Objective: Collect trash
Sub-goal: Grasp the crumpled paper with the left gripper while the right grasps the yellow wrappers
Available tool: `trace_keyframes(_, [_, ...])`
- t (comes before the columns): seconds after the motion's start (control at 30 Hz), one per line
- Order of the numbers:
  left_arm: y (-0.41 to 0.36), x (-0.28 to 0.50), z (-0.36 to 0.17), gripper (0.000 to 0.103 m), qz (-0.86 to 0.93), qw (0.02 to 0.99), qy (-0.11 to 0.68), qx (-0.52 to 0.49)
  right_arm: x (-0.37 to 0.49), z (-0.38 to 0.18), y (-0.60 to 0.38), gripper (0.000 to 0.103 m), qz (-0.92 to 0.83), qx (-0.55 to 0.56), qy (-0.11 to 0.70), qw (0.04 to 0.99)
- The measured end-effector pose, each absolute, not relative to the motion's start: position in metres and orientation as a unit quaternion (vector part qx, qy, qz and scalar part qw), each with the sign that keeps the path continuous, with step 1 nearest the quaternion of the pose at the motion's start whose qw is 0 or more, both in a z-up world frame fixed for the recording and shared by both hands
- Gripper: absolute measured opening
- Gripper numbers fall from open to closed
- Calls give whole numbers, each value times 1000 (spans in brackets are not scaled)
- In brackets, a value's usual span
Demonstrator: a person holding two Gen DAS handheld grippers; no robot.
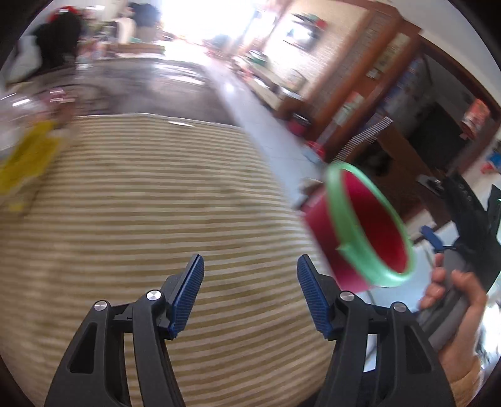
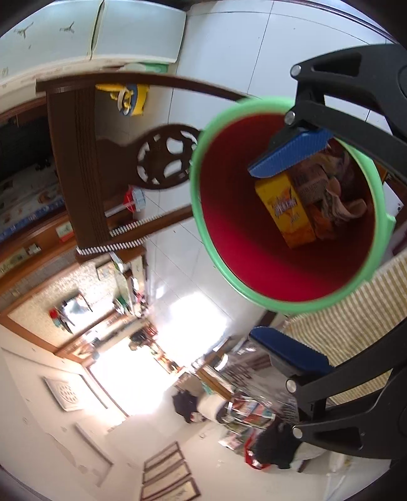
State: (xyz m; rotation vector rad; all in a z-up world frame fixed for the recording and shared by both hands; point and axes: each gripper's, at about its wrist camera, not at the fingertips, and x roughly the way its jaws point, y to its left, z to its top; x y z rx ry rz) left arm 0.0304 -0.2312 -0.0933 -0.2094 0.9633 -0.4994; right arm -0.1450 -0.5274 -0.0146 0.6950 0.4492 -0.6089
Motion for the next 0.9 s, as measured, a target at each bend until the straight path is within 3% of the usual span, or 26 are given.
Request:
trace_keyframes(0.37, [-19, 47, -91, 70, 26, 884, 412, -221, -77, -24, -444, 97, -195, 273, 301, 892])
trace_keyframes(0.67, [30, 88, -118, 71, 57, 868, 452, -197, -41, -25, -387, 97, -155, 246, 329, 898])
trace_keyframes(0.73, [33, 101, -124, 67, 52, 866, 459, -191, -35, -25, -375, 97, -144, 233, 336, 901])
trace_keyframes(0.77, [34, 104, -128, 58, 46, 863, 465, -191, -31, -26, -369, 97, -137, 226, 341, 902])
trace_keyframes(0.9, [40, 98, -128, 49, 35, 862, 458, -214, -16, -31, -347, 97, -93, 238, 354, 900])
